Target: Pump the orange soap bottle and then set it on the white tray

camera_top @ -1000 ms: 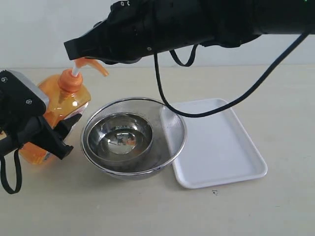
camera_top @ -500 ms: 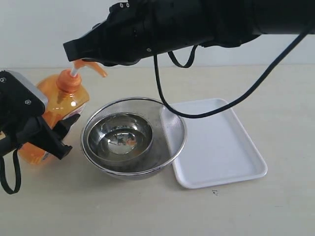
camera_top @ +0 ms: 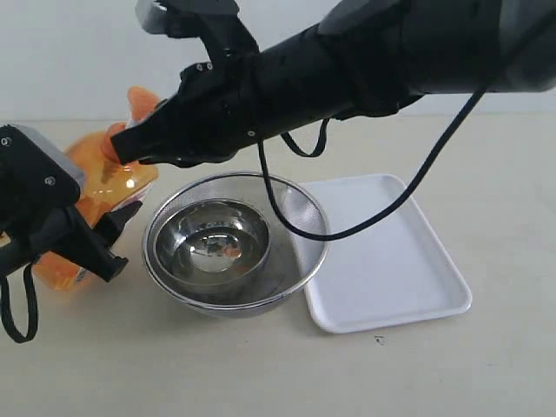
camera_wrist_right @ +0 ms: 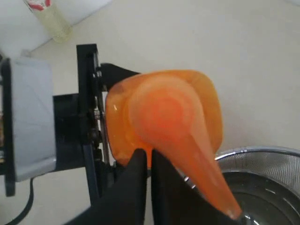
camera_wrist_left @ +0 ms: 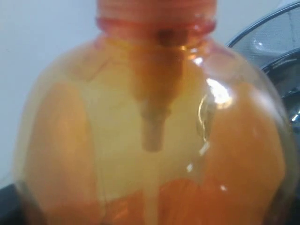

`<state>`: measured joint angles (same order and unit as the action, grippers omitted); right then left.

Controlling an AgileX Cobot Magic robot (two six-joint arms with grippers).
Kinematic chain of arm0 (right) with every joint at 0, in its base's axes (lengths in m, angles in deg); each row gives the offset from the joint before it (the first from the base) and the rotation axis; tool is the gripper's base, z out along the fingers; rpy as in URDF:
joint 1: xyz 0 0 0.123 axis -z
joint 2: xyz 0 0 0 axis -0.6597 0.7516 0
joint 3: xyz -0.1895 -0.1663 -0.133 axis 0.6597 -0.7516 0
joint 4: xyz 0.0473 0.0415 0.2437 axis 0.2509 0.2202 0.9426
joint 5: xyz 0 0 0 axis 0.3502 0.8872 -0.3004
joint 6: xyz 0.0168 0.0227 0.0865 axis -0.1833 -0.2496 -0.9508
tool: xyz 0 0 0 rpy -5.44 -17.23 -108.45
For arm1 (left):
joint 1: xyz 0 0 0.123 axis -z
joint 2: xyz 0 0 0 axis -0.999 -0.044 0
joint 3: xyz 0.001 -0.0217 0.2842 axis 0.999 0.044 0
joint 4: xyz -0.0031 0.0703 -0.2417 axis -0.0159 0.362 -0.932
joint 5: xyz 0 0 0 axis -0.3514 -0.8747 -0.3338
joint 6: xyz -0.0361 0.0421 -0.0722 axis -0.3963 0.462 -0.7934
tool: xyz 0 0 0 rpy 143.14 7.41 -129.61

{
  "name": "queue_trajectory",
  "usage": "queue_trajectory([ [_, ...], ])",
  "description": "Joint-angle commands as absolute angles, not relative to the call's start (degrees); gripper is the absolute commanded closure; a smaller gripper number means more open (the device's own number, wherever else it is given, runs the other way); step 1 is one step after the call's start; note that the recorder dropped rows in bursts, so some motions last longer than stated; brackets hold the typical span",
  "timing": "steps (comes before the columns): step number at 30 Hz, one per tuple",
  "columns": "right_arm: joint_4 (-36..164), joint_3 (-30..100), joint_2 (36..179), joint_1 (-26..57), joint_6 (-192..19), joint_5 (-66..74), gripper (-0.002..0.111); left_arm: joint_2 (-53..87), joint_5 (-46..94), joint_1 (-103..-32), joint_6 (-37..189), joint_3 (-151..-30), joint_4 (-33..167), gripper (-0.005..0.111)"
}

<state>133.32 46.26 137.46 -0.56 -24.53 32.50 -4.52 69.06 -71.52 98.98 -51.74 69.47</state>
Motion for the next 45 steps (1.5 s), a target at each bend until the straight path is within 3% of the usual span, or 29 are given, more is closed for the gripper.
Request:
queue_trajectory([
  [1, 132.7, 46.1, 137.4, -0.5, -24.0, 33.1, 0.108, -5.0, 68.2, -71.4, 98.2, -51.4, 69.7, 0.102],
  [13, 132.5, 46.1, 128.8, -0.5, -23.6, 29.4, 0.108, -5.0, 68.4, -71.4, 98.2, -51.4, 69.7, 0.102],
  [25, 133.3, 46.1, 132.0, -0.5, -21.8, 22.1, 0.108, -5.0, 68.3, -71.4, 97.9, -51.4, 69.7, 0.102],
  [45, 136.4, 47.9, 132.7, -1.0, -20.0, 24.5, 0.108, -5.0, 68.6, -71.4, 97.7, -51.4, 69.7, 0.102],
])
